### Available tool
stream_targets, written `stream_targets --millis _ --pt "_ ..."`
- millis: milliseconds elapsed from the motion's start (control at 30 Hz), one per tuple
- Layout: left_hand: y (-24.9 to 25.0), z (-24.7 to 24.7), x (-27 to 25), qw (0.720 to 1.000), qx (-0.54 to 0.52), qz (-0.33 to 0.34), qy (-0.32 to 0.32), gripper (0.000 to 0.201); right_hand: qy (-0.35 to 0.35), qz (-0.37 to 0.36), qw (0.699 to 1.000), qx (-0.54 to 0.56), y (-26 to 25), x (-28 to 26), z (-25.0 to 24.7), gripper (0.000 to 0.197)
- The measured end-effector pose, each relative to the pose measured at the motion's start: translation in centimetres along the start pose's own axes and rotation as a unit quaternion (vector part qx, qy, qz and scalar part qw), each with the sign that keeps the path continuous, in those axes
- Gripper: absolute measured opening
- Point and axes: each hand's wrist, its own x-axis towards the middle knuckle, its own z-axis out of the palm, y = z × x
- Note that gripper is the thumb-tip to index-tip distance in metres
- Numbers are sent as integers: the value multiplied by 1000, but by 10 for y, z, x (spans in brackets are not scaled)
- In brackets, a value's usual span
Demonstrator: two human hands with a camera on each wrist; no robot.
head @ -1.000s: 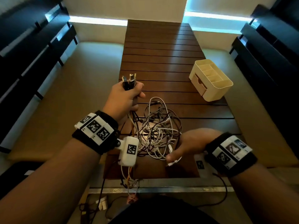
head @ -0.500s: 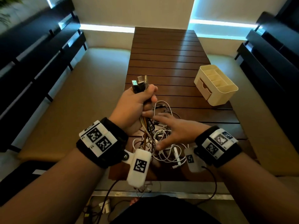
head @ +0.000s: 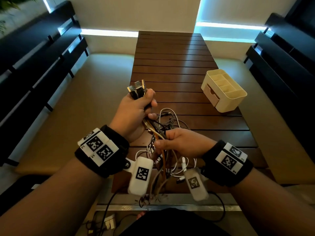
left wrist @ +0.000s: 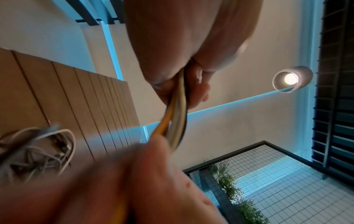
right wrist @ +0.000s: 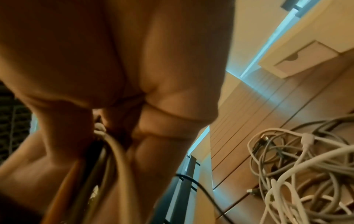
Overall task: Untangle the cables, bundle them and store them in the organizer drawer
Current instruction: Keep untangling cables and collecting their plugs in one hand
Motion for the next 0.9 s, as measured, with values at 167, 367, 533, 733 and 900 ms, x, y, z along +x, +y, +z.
stream_targets --millis 167,367,533,733,900 --pt "-3 -10 5 998 60 -2 -1 14 28 30 997 -68 13 -1 -9 61" --pt "-23 -43 10 977 208 -9 45 9 160 65 985 -1 35 -14 -26 24" --pt "-29 -47 14 973 218 -15 73 10 141 83 987 -2 40 -18 -22 8" --pt "-25 -52 18 968 235 -14 83 9 325 61 919 -214 49 -23 -36 18" --pt "-25 -51 18 970 229 -9 81 9 355 82 923 -126 37 -28 -44 91"
